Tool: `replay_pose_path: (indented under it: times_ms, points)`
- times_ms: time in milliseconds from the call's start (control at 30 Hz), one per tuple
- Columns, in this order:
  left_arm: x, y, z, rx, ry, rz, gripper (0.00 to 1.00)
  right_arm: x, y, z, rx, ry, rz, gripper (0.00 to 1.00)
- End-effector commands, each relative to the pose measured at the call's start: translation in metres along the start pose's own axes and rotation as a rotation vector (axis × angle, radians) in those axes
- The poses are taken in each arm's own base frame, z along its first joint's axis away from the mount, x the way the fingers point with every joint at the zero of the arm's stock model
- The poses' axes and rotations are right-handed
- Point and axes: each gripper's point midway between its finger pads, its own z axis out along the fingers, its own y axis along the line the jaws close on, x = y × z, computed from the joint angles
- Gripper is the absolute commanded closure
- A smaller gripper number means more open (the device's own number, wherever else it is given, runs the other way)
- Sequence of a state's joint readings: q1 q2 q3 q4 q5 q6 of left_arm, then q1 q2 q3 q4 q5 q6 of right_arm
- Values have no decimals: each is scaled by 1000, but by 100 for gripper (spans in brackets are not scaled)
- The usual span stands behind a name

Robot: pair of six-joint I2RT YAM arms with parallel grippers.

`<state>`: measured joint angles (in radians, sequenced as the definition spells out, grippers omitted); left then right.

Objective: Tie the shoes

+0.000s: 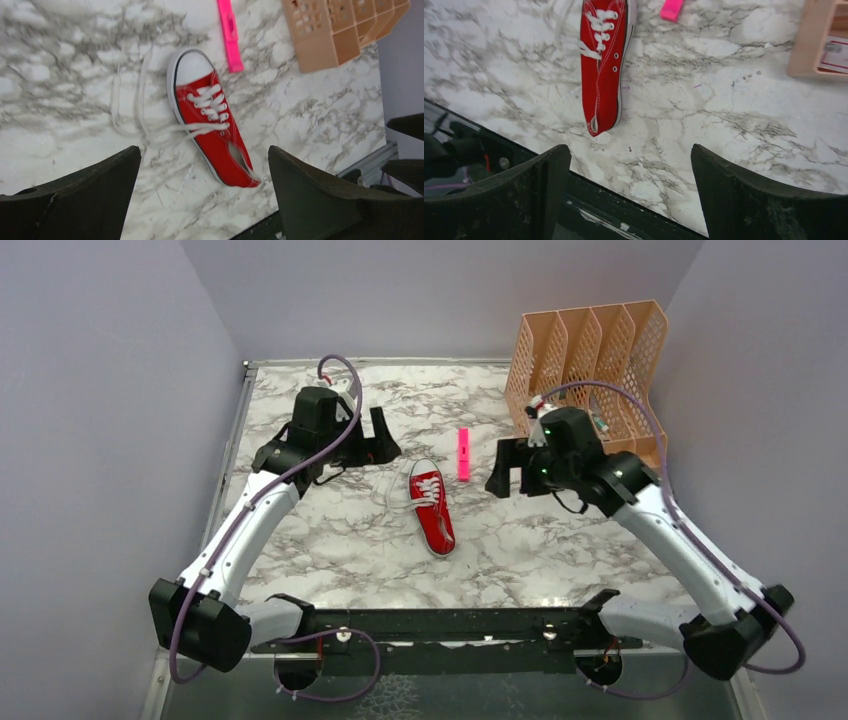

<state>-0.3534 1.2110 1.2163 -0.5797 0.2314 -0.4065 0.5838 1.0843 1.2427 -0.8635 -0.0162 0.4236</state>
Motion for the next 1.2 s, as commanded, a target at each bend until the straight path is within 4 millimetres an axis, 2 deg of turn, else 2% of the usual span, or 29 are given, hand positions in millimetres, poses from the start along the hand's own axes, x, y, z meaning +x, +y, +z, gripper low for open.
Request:
replay_pose_path:
  times_ms: [0, 100, 167, 267, 400, 567, 700, 800, 933, 1100, 1167]
  points:
    - [61, 0, 6, 56, 204, -210, 2, 36, 21, 58, -123, 171, -78, 7]
    - [91, 2, 6, 58, 284, -272, 3, 64, 28, 92, -148, 286, -109, 10]
    - [109, 4, 4, 57, 328, -314, 3, 80, 35, 108, -169, 342, -135, 11]
    - [134, 6, 2, 52, 389, -371, 3, 107, 43, 125, -178, 427, -172, 13]
    - [153, 6, 4, 70, 423, -421, 3, 135, 47, 141, -156, 489, -212, 22]
    - [159, 8, 16, 75, 433, -457, 5, 146, 49, 156, -150, 485, -198, 39]
    - [154, 17, 31, 33, 403, -487, 9, 159, 52, 168, -172, 510, -171, 46]
    - [152, 23, 45, 25, 391, -515, 13, 160, 49, 172, -148, 510, -166, 50]
    - [162, 35, 64, 6, 439, -521, 22, 163, 48, 171, -149, 517, -168, 56]
    - [170, 46, 75, -29, 466, -501, 23, 172, 52, 160, -160, 540, -121, 74]
    - [174, 50, 78, -38, 471, -500, 23, 175, 55, 154, -176, 540, -95, 76]
